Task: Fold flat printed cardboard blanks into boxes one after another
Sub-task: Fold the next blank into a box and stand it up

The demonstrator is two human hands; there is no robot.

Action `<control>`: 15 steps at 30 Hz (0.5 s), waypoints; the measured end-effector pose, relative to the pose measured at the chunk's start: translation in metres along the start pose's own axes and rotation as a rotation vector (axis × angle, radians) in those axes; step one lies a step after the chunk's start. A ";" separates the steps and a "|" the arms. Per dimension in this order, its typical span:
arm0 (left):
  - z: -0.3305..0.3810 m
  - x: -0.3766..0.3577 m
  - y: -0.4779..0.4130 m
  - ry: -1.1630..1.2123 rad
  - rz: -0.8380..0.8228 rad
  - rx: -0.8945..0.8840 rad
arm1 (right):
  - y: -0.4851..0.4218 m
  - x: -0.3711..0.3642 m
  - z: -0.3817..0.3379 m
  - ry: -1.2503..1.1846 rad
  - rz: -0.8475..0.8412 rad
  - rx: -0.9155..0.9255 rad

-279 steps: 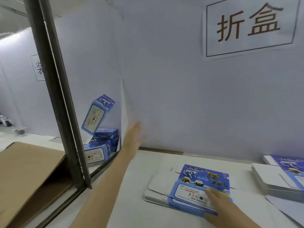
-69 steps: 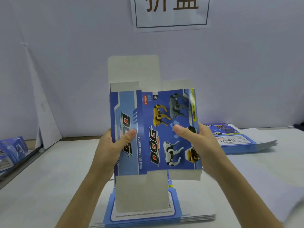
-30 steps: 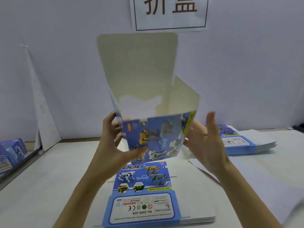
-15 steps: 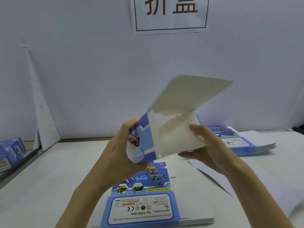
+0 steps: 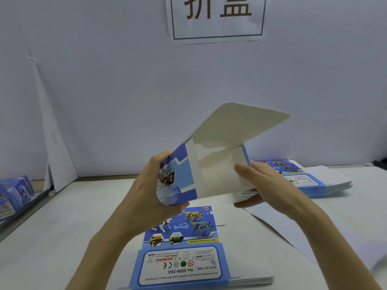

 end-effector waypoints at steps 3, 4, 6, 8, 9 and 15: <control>-0.003 -0.002 -0.002 -0.009 -0.009 0.028 | -0.002 0.002 0.002 0.114 0.021 -0.008; -0.007 -0.003 -0.002 -0.018 -0.005 0.054 | -0.001 0.000 0.002 0.153 0.009 -0.009; -0.015 -0.002 0.000 -0.090 0.013 0.122 | 0.001 -0.003 0.001 0.204 0.001 -0.020; -0.019 -0.002 0.004 0.031 -0.055 0.265 | 0.001 -0.001 0.000 0.227 0.057 -0.012; -0.018 -0.006 0.003 0.178 -0.115 0.338 | 0.001 0.000 -0.002 0.247 0.098 0.001; -0.019 -0.020 -0.007 0.653 -0.080 0.642 | 0.004 -0.005 -0.009 0.389 0.115 0.041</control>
Point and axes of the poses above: each hand's wrist, its own y-axis away from the middle knuckle, its own x-axis out of the back of the hand, z = x × y, the point moved 7 cm from there along -y, towards the middle knuckle, and after that the axes turned 1 degree about x, right-handed, at the moved point
